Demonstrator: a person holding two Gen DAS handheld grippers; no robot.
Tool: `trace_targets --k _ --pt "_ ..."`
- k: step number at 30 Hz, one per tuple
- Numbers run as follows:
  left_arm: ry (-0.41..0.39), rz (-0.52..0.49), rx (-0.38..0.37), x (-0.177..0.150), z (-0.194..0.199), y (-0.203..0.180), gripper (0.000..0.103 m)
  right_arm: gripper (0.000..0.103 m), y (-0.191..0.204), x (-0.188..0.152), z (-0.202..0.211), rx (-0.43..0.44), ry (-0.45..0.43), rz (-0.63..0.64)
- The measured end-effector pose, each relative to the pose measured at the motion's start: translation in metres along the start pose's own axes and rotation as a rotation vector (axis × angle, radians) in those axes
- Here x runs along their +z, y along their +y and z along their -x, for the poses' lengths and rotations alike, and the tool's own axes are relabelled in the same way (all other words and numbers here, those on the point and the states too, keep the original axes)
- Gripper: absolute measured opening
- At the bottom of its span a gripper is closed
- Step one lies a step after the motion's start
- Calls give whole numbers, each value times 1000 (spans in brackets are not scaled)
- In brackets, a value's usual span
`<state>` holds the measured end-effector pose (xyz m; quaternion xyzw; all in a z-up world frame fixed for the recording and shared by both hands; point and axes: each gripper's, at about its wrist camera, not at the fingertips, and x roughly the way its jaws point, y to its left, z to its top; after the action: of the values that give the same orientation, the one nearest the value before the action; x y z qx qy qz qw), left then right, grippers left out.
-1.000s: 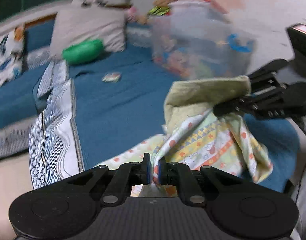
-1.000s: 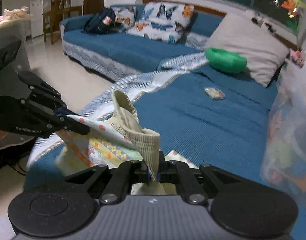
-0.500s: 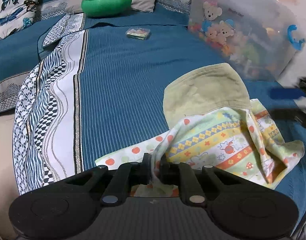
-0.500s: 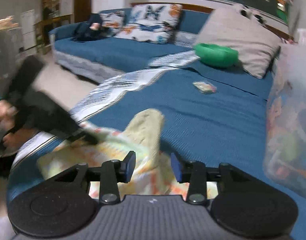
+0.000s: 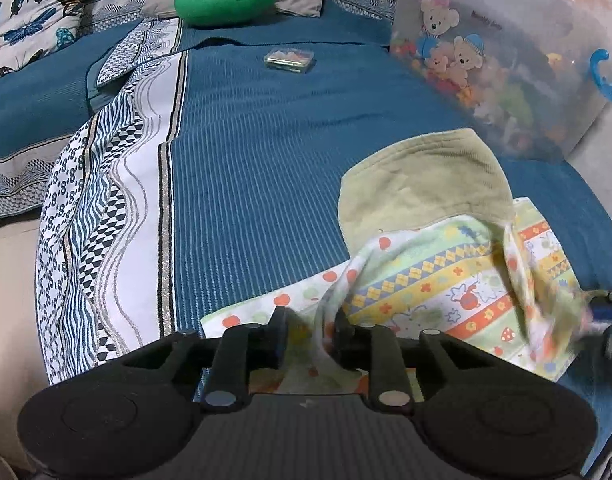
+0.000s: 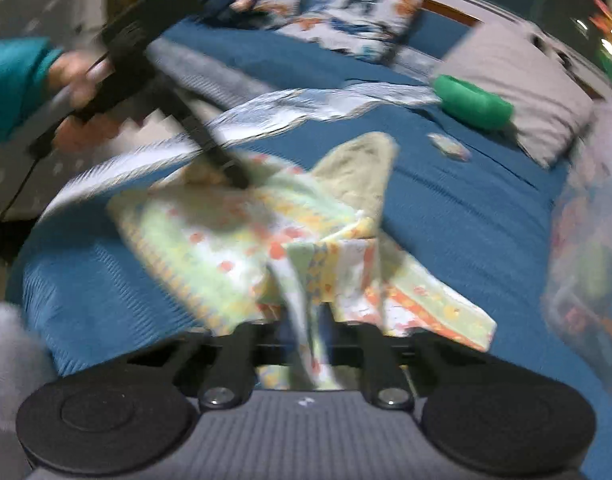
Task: Fold clothes
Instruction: 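Open both grippers and release the folded shirt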
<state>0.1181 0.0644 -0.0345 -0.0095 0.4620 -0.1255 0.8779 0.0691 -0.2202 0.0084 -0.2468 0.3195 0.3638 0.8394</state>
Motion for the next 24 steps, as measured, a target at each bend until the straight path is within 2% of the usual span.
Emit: trace_targets --k 2,4,8,9,11,14,16,19,22,24 --pt "1 -1 2 0 -1 1 31 7 -23 4 5 -65 -49 -70" --pt "0 4 3 1 -1 3 32 7 -49 6 5 -135 -62 -161" --pt "-4 16 18 1 -1 5 44 9 -93 -5 -9 -273 -13 -317" --pt "-5 16 30 1 -1 6 48 10 -100 -9 -12 -292 2 -350" --pt "-6 18 37 1 0 7 51 11 -110 -15 -15 -345 19 -401" --pt "-12 23 55 3 4 11 58 14 -114 -18 -6 -383 -15 -454" --pt "-16 25 69 5 6 14 59 16 -107 -15 0 -348 -53 -441" --pt "-21 25 109 6 9 19 59 29 -88 -2 -1 -239 -97 -397" --pt "-19 61 141 7 11 30 59 29 -76 2 -16 -161 -83 -373" --pt "-19 81 164 7 12 35 58 29 -75 4 -30 -156 -47 -384"
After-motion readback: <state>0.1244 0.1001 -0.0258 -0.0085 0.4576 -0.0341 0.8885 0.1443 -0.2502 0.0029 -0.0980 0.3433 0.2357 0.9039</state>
